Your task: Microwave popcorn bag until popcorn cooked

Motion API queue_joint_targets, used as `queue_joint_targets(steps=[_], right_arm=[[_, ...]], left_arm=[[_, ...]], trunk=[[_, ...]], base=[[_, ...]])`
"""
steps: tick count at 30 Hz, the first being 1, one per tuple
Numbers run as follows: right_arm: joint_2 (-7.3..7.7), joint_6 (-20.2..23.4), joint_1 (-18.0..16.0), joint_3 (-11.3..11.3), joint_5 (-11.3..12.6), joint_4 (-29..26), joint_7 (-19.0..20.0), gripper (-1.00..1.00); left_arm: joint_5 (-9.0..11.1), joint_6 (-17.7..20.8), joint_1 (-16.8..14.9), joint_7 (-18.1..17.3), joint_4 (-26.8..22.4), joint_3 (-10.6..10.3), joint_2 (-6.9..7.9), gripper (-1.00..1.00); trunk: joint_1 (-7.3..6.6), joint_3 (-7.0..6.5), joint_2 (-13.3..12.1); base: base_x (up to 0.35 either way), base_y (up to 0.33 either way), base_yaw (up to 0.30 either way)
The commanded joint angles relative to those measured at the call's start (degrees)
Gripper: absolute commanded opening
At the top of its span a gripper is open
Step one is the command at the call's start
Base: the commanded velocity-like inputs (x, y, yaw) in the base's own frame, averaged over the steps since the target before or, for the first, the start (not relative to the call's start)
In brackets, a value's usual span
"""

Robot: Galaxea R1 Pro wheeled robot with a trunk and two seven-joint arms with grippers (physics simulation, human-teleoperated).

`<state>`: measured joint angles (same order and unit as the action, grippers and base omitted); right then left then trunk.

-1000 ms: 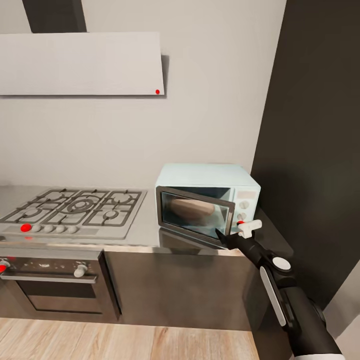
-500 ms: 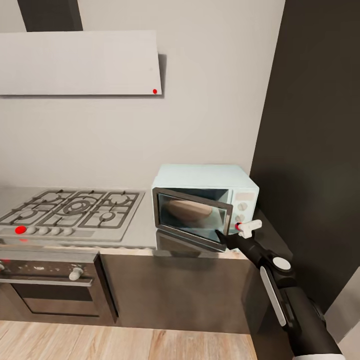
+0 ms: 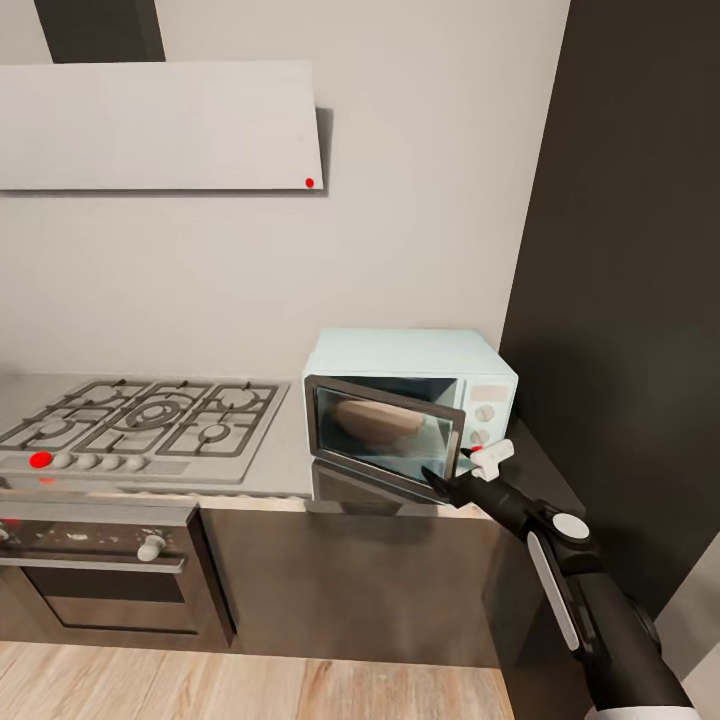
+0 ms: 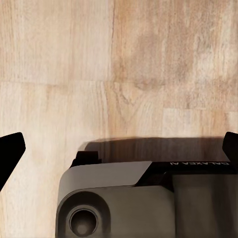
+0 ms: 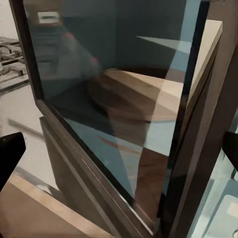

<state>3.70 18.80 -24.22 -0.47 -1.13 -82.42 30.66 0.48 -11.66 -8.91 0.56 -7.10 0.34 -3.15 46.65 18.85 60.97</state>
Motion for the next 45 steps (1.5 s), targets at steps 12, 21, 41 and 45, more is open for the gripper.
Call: queue_joint_targets(steps=[12, 21, 41, 45], right_arm=[[-0.01, 0.53, -0.04, 0.67, 0.69, -0.16, 0.45, 1.00], [-0.01, 0.53, 0.03, 0.73, 0.60, -0.20, 0.45, 1.00], [0.00, 0.53, 0.11, 0.73, 0.58, -0.27, 0.45, 1.00], [-0.01, 0.53, 0.13, 0.74, 0.60, -0.28, 0.45, 1.00]], left_arm=[[0.04, -0.21, -0.05, 0.06, 0.07, -0.01, -0.01, 1.00], [0.04, -0.21, -0.05, 0.06, 0.07, 0.00, -0.01, 1.00], [0.04, -0.21, -0.05, 0.06, 0.07, 0.01, 0.07, 1.00], [0.04, -0.21, -0.05, 0.06, 0.07, 0.01, 0.02, 1.00]], trunk=[[0.00, 0.06, 0.05], [0.00, 0.06, 0.05], [0.00, 0.06, 0.05], [0.00, 0.06, 0.05]], base=[[0.000, 0.000, 0.000], [0.000, -0.097, 0.000], [0.061, -0.022, 0.000], [0.007, -0.003, 0.000]])
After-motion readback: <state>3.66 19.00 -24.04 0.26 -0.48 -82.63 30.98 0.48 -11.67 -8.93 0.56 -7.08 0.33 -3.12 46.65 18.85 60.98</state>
